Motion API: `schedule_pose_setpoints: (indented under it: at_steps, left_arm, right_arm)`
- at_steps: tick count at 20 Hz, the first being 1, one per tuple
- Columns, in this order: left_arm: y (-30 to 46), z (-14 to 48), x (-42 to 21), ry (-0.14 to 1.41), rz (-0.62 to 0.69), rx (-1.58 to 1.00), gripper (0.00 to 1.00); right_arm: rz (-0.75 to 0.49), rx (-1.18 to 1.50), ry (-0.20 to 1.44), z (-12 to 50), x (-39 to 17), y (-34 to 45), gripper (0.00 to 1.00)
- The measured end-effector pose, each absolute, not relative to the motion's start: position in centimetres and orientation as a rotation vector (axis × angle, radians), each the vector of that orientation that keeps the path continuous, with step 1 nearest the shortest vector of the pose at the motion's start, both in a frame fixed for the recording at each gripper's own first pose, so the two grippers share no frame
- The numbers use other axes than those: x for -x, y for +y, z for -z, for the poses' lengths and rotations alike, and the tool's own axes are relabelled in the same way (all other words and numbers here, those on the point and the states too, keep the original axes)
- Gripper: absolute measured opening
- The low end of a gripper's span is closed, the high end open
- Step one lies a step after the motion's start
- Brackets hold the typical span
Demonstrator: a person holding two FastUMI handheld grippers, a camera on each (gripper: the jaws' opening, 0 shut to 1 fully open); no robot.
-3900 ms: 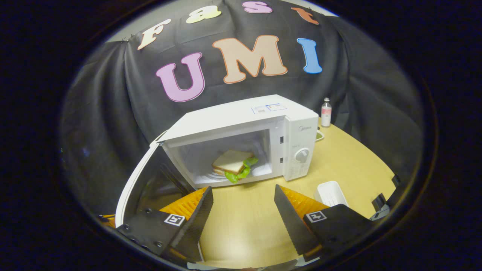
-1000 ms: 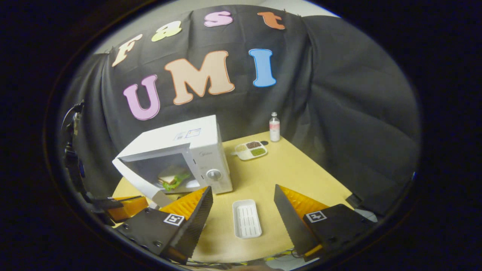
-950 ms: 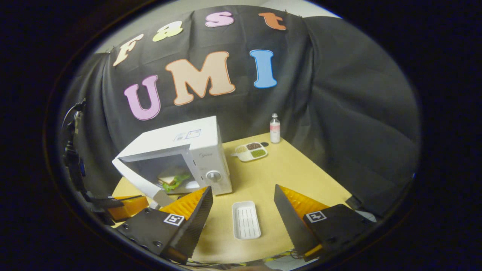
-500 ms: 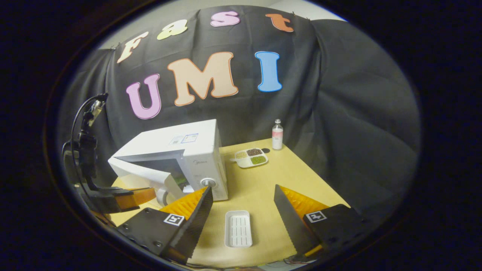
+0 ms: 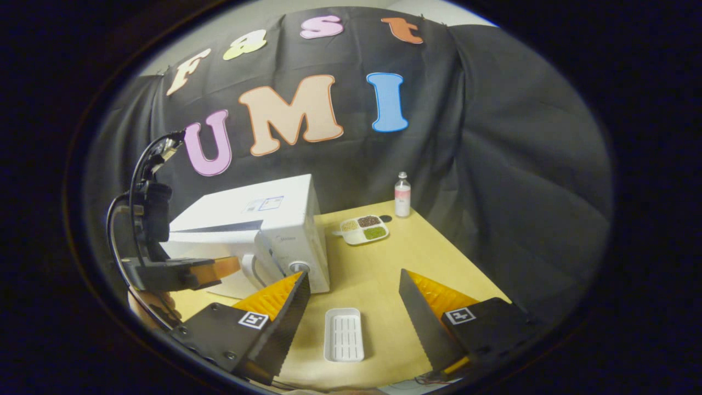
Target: Open the microwave oven with the left hand, put the food in, and close the microwave oven.
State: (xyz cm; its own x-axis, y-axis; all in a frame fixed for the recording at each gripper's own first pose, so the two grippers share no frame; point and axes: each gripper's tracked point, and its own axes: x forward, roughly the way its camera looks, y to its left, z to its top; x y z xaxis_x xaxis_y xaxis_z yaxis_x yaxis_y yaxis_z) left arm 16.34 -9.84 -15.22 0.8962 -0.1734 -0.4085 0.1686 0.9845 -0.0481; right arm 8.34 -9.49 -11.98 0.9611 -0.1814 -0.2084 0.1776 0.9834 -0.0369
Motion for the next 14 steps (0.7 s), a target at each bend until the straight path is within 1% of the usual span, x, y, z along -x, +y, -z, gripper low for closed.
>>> schedule_pose_setpoints:
  at_steps: [1, 2, 5, 6, 9, 10, 14]
  left_arm:
    - [-9.9, 15.2, -16.7, 0.423, 0.177, 0.016, 0.05]
    - [-9.9, 15.3, -16.9, 0.424, 0.173, 0.017, 0.06]
    - [-9.8, 15.1, -17.6, 0.418, 0.164, 0.019, 0.06]
    - [-9.9, 15.2, -17.7, 0.425, 0.167, 0.021, 0.05]
    - [-10.1, 15.3, -17.7, 0.429, 0.169, 0.039, 0.06]
    - [-10.0, 15.3, -17.8, 0.428, 0.164, 0.048, 0.06]
    - [-10.0, 15.1, -18.1, 0.408, 0.158, 0.096, 0.06]
  right_arm:
    - [0.182, 0.014, 0.218, 12.2, -8.4, -9.5, 0.92]
    - [0.183, 0.008, 0.226, 12.5, -8.4, -9.7, 1.0]
    - [0.199, -0.019, 0.249, 13.1, -8.7, -10.4, 1.0]
    - [0.208, -0.029, 0.257, 13.4, -8.7, -10.8, 0.92]
    - [0.225, -0.053, 0.26, 13.4, -8.6, -11.2, 0.93]
    - [0.228, -0.056, 0.261, 13.4, -8.6, -11.3, 1.0]
    - [0.232, -0.048, 0.266, 13.7, -8.8, -11.3, 1.0]
